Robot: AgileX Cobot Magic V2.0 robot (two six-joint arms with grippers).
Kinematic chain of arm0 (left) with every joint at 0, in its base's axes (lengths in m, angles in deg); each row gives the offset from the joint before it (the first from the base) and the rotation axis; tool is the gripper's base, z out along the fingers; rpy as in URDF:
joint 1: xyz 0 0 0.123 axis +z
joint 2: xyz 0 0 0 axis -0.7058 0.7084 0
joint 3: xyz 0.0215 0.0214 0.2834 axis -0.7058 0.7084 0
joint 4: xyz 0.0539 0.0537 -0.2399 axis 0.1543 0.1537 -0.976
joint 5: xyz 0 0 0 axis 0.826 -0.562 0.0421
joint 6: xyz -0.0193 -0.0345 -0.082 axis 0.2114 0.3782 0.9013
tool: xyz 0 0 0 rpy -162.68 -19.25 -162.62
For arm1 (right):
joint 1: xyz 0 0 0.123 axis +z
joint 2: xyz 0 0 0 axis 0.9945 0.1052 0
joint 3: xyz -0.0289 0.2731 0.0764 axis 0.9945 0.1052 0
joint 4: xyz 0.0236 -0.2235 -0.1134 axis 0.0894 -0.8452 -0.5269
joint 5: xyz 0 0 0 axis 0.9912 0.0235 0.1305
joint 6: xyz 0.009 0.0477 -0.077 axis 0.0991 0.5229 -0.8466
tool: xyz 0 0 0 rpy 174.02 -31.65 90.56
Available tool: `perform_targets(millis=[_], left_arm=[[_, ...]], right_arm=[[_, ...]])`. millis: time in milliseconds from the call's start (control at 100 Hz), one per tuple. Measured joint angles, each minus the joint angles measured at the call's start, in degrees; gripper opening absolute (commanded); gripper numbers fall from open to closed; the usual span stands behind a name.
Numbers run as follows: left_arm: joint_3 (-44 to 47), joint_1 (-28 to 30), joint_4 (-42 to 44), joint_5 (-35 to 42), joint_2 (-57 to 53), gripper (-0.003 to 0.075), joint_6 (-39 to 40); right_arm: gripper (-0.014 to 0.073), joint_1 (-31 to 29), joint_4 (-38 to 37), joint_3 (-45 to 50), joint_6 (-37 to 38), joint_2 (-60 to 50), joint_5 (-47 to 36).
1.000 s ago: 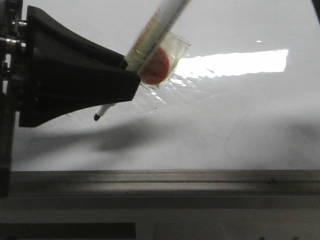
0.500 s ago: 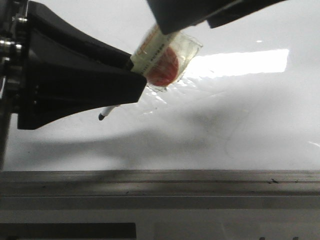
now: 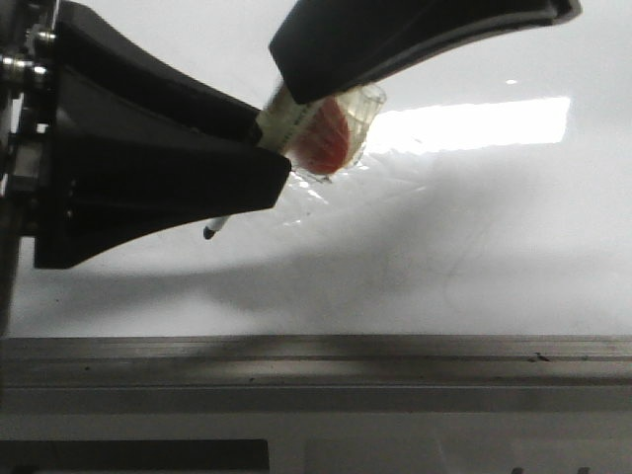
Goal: Write number 8 on whiteboard
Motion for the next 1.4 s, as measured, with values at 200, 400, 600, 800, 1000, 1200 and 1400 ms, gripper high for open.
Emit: perform_targets(millis=[200, 400, 600, 800, 1000, 1200, 1400], left_arm=[[0.0, 0.0, -0.4, -4.2, -1.3, 0.0300, 2.8], [0.3, 0.0, -0.7, -13.7, -13.0, 0.0300, 11.2], [1.1, 0.0, -4.1, -28.6, -28.1, 0.0300, 12.1], [1.3, 0.0, -5.6, -33.0, -35.9, 0.0300, 12.2], [2.4, 0.0, -7.4, -33.4, -36.5, 0.0293, 12.2], [3.0, 0.0, -8.2, -31.1, -36.5, 0.0293, 12.2], [3.0, 0.0, -8.3, -28.6, -36.5, 0.0293, 12.2]], right_arm=[[-0.0069, 0.0, 0.0, 0.0, 0.2, 0.0, 0.0], [-0.0069, 0.0, 0.0, -0.1, 3.9, 0.0, 0.0], [-0.0067, 0.0, 0.0, -4.6, 7.1, 0.1, 1.7], [-0.0051, -4.9, 0.0, -11.7, 7.5, 0.1, 4.7], [-0.0051, -13.9, -0.2, -18.0, 7.5, 2.1, 11.6], [-0.0052, -16.5, 0.2, -18.9, 7.5, 6.3, 12.4], [-0.0051, -14.5, 3.2, -19.3, 7.5, 9.8, 15.1]])
